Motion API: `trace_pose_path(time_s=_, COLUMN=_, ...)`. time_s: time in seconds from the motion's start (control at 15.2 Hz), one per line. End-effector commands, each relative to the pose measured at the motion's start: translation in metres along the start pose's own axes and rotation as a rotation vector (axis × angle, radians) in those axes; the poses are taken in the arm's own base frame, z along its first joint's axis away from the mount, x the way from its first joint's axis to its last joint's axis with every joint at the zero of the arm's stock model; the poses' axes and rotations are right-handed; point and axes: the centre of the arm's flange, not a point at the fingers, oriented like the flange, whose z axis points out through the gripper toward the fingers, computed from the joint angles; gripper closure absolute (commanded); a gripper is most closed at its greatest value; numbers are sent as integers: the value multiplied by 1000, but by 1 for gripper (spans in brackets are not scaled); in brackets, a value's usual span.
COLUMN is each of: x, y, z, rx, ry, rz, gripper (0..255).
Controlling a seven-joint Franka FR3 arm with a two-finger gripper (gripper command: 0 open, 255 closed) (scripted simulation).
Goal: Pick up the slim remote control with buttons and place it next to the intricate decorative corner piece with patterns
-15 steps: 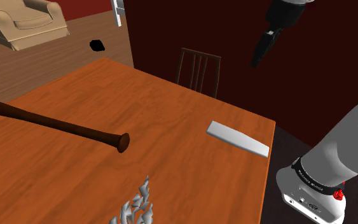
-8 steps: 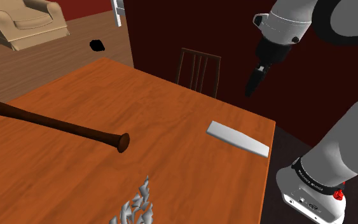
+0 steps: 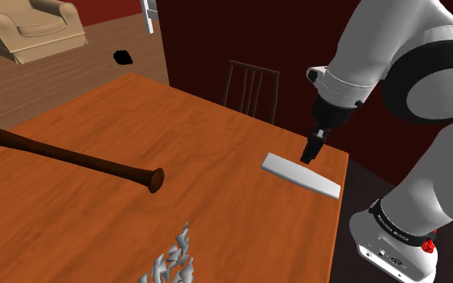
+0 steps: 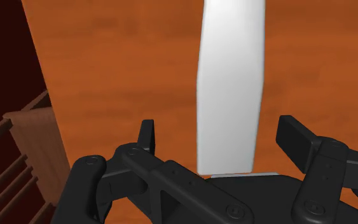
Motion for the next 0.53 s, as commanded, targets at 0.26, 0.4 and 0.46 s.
trace_pose_path(time_s=0.26, x=-8, y=-23, z=45, rx=23, ry=-18, rz=-25, gripper=0)
trace_pose_path(time_s=0.4, x=-9, y=-24, z=56, rx=23, ry=-18, rz=-25, gripper=0)
trace_pose_path(time_s=0.46, x=-9, y=-24, z=61, rx=23, ry=-18, rz=-25, gripper=0)
